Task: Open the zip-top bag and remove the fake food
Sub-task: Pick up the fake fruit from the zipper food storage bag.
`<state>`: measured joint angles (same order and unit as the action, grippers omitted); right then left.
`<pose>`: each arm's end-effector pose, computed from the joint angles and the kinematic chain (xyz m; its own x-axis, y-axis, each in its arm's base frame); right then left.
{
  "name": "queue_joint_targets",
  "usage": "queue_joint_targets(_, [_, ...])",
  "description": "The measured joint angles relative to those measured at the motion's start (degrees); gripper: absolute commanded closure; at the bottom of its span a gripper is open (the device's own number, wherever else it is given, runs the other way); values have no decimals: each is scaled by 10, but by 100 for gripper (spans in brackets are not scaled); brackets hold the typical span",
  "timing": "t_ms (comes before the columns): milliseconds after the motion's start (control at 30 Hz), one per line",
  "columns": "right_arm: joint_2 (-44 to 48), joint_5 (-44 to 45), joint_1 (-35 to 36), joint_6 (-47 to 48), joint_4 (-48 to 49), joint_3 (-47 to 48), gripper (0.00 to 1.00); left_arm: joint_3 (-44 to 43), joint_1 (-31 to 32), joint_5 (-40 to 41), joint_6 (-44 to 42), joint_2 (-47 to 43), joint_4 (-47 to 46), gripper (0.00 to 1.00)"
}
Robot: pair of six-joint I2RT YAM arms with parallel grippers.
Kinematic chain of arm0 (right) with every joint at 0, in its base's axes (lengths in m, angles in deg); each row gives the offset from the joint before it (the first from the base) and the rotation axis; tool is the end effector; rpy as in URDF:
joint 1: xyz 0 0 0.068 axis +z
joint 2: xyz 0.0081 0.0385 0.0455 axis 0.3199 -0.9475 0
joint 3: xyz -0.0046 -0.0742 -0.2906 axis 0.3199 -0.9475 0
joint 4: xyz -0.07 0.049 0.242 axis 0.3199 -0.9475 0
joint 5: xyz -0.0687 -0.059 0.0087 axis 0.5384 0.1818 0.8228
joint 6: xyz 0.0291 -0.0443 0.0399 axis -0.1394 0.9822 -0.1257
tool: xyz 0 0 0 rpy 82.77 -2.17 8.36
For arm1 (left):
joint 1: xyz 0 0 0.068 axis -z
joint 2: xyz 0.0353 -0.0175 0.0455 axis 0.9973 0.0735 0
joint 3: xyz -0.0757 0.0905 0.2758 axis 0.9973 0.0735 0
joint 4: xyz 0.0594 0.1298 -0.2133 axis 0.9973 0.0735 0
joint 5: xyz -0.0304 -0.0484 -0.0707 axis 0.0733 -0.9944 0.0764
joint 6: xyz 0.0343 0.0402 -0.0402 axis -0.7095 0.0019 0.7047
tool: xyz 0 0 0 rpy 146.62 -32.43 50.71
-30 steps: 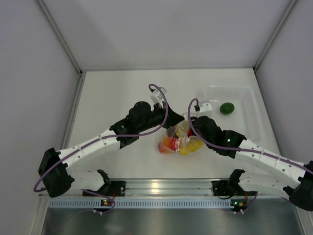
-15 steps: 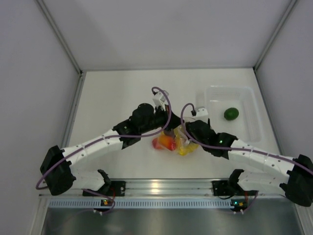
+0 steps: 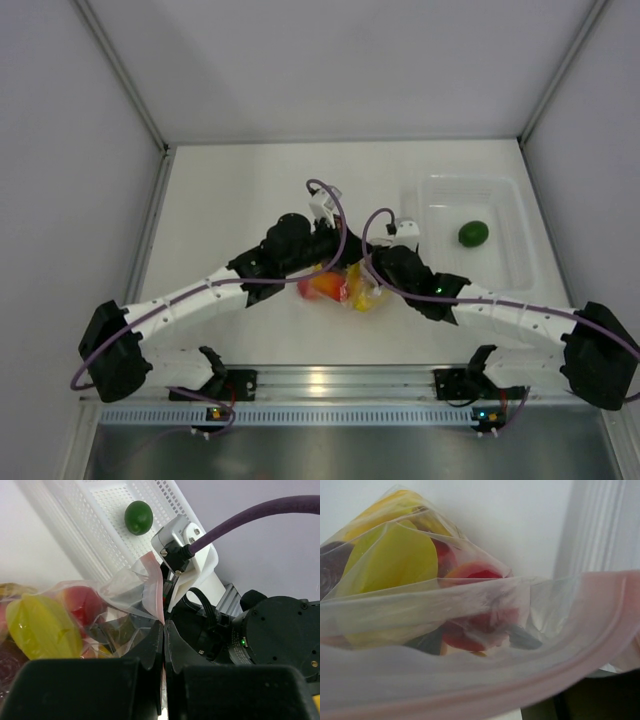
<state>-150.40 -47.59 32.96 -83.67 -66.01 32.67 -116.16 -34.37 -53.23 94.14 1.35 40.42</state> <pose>0.1648 0.1662 0.2380 -0.5536 -0.0027 -0.8328 -0.1908 0.9738 0.1237 0.1815 -0.2396 0.3429 -0.6346 -0.2002 -0.7465 0.5944 0.4909 -0.6370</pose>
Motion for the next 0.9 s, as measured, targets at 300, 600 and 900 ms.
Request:
queue_joint_targets(300, [-37, -34, -22, -12, 94, -20, 30, 14, -1, -23, 0, 4, -28, 100])
queue_joint_targets(600, [-68, -108, -53, -24, 194, -45, 29, 14, -5, -49, 0, 24, -52, 100])
queue_joint_targets(900, [-75, -169, -70, -35, 283, -77, 28, 14, -4, -56, 0, 26, -58, 100])
